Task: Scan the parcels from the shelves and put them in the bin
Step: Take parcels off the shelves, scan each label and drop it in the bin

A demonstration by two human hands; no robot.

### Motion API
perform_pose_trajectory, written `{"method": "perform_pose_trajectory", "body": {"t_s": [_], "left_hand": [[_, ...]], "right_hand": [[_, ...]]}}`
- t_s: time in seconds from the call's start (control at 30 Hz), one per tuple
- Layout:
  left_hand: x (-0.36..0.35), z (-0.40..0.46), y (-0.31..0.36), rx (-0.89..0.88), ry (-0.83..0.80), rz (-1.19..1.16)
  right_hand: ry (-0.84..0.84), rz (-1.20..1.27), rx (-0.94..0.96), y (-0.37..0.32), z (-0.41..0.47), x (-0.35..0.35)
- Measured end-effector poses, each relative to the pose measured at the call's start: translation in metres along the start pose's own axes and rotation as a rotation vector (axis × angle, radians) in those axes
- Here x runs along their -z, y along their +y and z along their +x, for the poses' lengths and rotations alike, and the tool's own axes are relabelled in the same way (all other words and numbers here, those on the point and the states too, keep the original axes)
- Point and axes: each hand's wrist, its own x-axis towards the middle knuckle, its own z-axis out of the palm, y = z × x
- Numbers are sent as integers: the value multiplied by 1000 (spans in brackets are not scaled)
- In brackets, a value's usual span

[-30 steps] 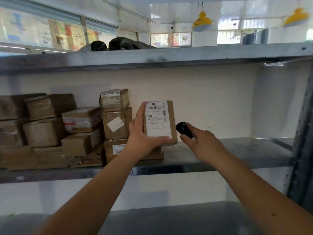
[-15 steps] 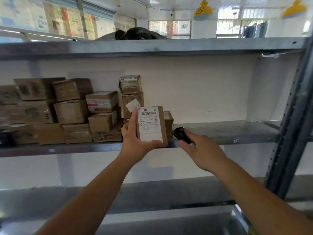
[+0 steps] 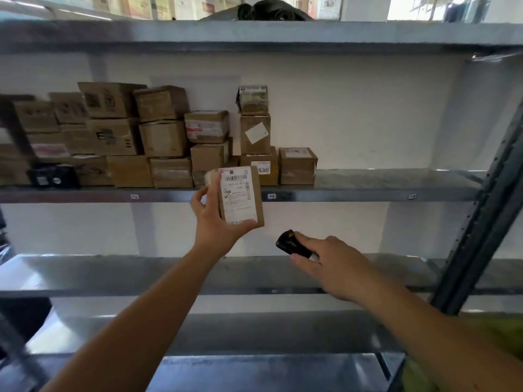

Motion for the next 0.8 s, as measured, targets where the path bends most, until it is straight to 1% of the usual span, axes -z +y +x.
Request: {"method": "perform_pose_trajectory", "body": {"t_s": [0.17, 0.3, 0.5, 0.67, 0.8], "left_hand": [[19, -11, -24, -4, 42, 73], [29, -22, -39, 1, 63, 150], [32, -32, -45, 24, 58, 186], [28, -37, -48, 39, 36, 218], [19, -46, -45, 69, 7, 184]], "right_hand": [[-96, -13, -1, -11, -18, -17], [-134, -16, 34, -19, -32, -26], [-200, -58, 44, -22, -49, -32], [-193, -82, 40, -20, -54, -36], [-153, -28, 23, -9, -55, -37]]}}
